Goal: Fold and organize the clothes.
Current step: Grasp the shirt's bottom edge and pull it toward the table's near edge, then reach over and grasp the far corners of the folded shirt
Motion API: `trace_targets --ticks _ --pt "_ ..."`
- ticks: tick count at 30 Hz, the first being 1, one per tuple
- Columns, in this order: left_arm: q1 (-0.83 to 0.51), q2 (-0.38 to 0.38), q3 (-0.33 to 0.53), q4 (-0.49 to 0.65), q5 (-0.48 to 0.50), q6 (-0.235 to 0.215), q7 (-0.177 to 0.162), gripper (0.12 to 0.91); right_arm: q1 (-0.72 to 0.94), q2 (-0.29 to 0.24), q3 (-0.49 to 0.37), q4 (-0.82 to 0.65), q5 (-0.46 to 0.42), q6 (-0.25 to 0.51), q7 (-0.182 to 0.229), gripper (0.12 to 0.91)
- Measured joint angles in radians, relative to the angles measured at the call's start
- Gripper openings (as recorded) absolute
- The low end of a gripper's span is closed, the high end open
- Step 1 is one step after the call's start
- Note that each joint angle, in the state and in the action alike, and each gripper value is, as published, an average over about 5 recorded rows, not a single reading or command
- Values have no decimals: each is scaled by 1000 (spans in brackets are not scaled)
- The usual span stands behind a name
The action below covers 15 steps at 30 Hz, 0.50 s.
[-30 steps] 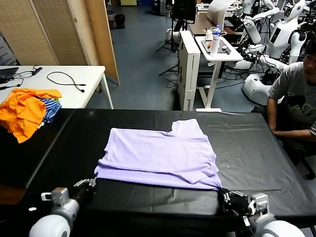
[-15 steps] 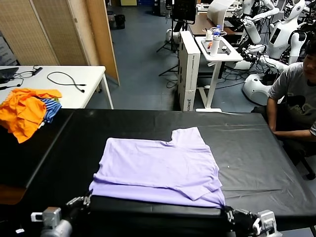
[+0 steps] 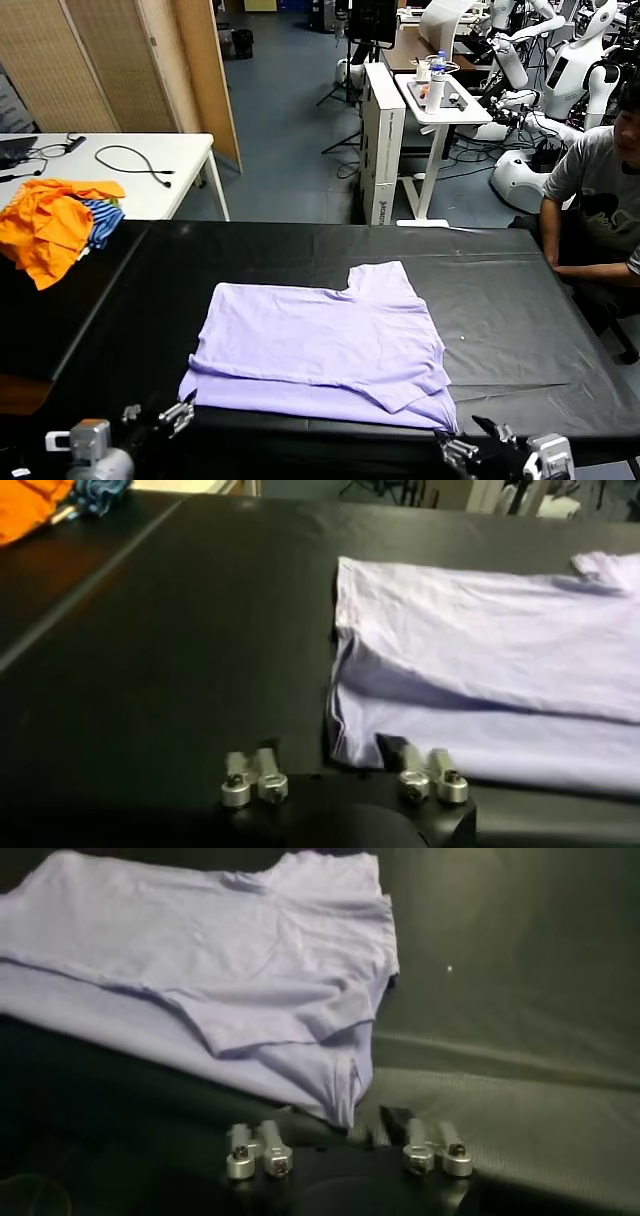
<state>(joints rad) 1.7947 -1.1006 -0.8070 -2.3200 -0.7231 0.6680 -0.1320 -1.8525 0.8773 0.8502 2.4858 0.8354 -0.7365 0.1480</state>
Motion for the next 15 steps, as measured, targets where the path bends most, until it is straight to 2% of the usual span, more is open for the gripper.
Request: trace_targets --ticks 2,5,12,15 --pt "-36 15 -21 -3 -37 40 -2 906 54 -33 0 -19 34 0 8 907" --pt "-104 42 -38 10 -112 67 -30 907 155 -85 -27 -62 78 0 32 907" --pt "-303 131 -5 103 -331 69 -137 907 448 -174 -192 -213 129 0 79 907" --pt "-392 175 28 151 -400 69 -158 907 571 -181 -287 -287 135 0 89 907"
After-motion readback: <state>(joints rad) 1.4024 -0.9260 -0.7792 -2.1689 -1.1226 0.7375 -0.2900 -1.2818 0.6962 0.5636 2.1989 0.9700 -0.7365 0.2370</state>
